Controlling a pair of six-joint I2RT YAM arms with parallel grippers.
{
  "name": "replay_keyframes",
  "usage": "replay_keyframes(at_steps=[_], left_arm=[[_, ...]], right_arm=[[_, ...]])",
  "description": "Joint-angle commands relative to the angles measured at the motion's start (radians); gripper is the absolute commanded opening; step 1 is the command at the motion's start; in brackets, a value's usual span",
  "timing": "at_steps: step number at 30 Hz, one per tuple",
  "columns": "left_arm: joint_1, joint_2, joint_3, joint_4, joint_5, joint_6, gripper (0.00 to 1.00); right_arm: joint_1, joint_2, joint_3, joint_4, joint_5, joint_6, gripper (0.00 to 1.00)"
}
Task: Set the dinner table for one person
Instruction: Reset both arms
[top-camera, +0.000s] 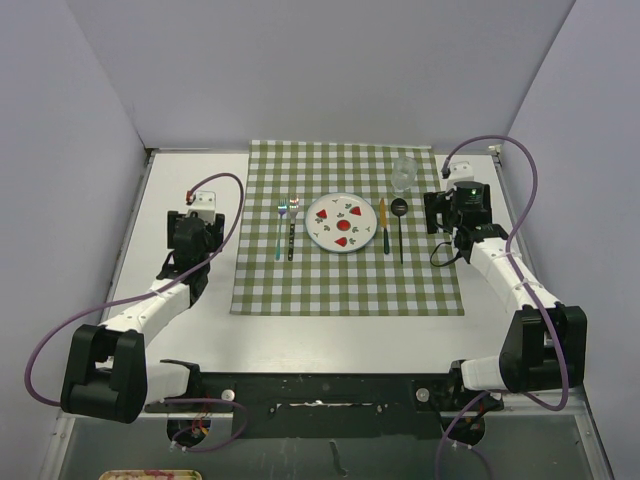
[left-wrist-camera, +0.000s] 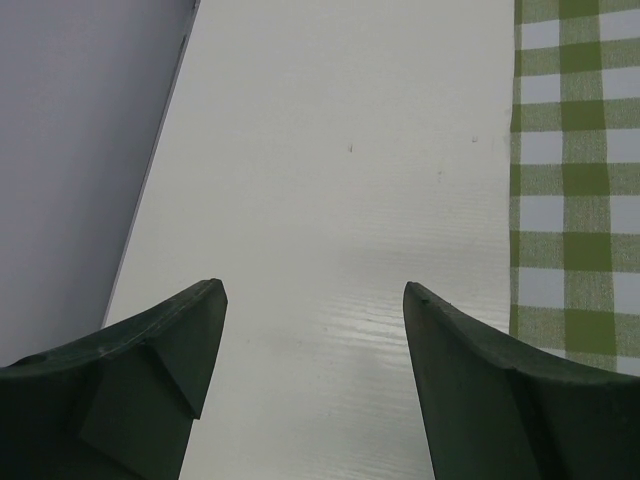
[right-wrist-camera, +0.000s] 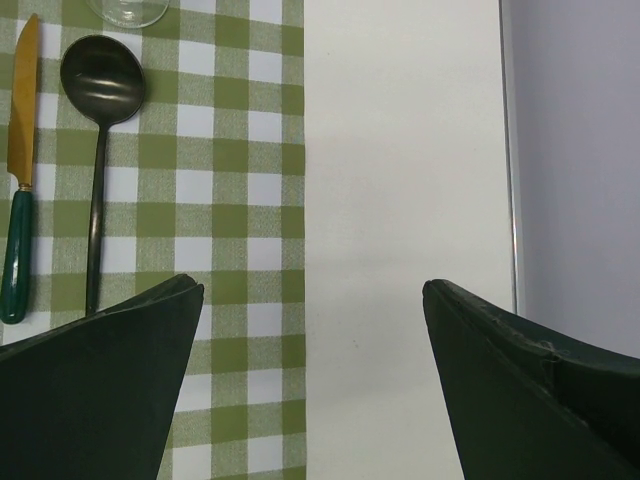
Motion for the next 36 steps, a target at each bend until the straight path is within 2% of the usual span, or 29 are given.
replay_keyframes(at_steps=[1, 36], left_arm=[[0.006, -0.029, 0.016, 0.036, 0.022, -0.012, 0.71], [0.006, -0.042, 0.023, 0.015, 0.086, -0.018, 0.71]], right_arm=[[-0.004, -0.029, 0.027, 0.046, -0.014, 0.013, 0.98], [-0.006, -0.049, 0.023, 0.037, -0.089, 0.058, 0.98]])
